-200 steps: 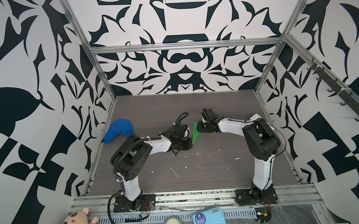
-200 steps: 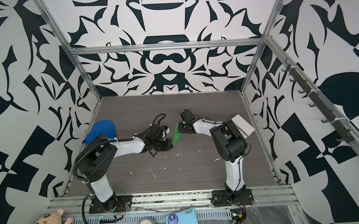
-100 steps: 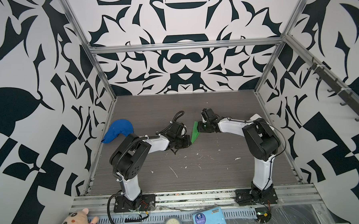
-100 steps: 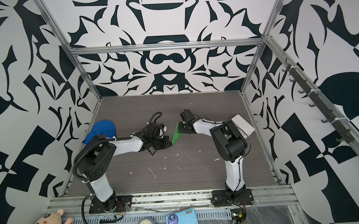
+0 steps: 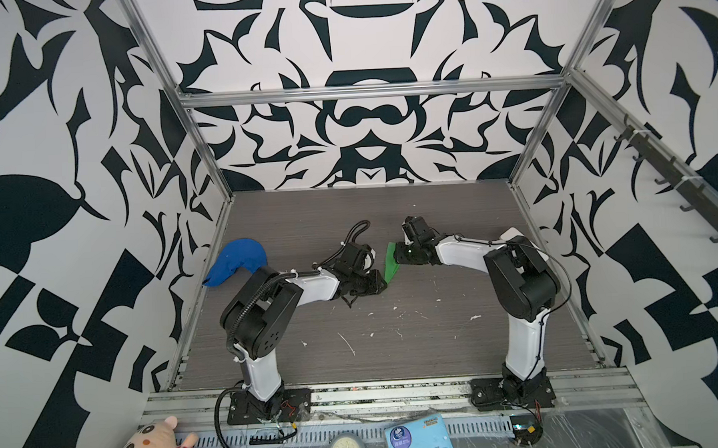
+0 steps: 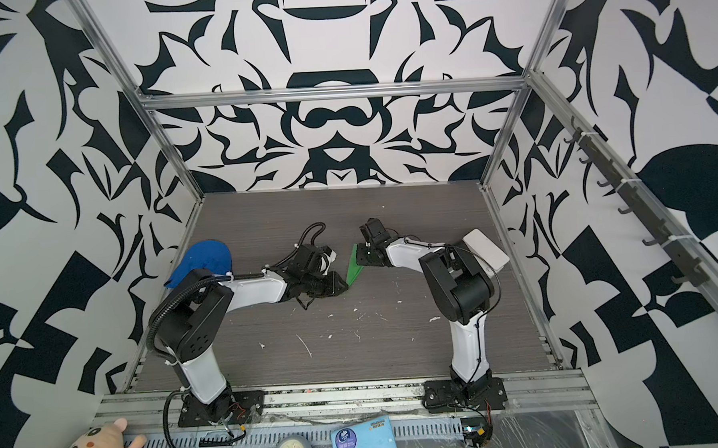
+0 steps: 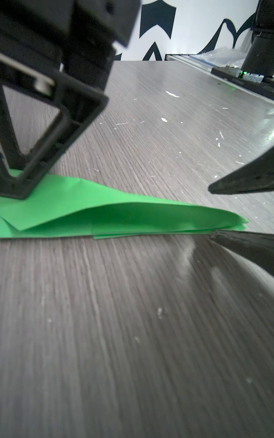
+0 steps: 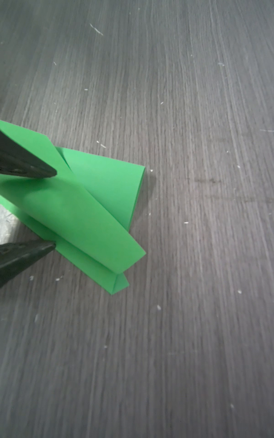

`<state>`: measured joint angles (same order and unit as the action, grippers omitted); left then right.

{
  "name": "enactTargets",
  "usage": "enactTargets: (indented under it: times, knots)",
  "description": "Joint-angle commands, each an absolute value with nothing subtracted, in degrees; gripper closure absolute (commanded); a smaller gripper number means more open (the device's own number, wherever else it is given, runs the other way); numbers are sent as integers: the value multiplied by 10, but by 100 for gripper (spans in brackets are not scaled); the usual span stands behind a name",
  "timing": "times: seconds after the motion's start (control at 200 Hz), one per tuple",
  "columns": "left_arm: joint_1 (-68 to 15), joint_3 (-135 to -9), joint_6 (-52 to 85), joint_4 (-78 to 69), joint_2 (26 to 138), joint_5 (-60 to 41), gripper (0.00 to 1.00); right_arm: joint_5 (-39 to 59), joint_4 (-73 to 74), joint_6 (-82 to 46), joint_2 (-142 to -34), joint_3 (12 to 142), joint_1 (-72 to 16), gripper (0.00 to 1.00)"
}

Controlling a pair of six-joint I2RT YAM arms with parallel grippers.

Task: Fold a paper plane with a square sheet of paper (pick it up from the middle)

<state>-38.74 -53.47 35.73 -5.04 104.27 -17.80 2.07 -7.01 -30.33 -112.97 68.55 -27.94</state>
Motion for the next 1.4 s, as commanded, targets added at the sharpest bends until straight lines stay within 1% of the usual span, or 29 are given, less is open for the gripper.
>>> enactTargets:
  times: [0.0,0.065,0.17,0.23,0.295,0.44,0.485,0.77,0.92,1.035,1.24,1.395]
  knots:
    - [-385,-561,337,-48,1065,-178,69,12,-193,-318,-1198,642,-275,53]
    - [-385,-571,335,-47,1074,-184,70,13,-195,-318,-1199,643,-275,53]
    - [-385,-582,331,-36,1084,-182,74,12,-194,-318,-1198,643,-275,53]
    - [-385,-582,328,-30,1085,-176,74,12,-195,-318,-1199,643,-275,53]
    - [-385,-582,324,-22,1085,-171,77,12,-194,-318,-1199,643,-275,53]
    - [-384,-577,317,-11,1084,-170,80,11,-194,-318,-1198,642,-275,54]
    - [-383,-577,316,-8,1085,-172,83,11,-194,-318,-1198,642,-275,54]
    - [-366,-585,321,-7,1101,-221,94,14,-193,-317,-1197,642,-273,53]
    - [-360,-591,334,1,1108,-243,100,36,-177,-311,-1180,640,-267,52]
    - [-354,-591,349,9,1107,-256,100,65,-167,-293,-1153,648,-257,49]
    - [-350,-599,373,23,1108,-278,100,162,-155,-241,-1109,671,-240,41]
    - [-350,-608,383,32,1116,-289,100,189,-154,-201,-1101,671,-239,37]
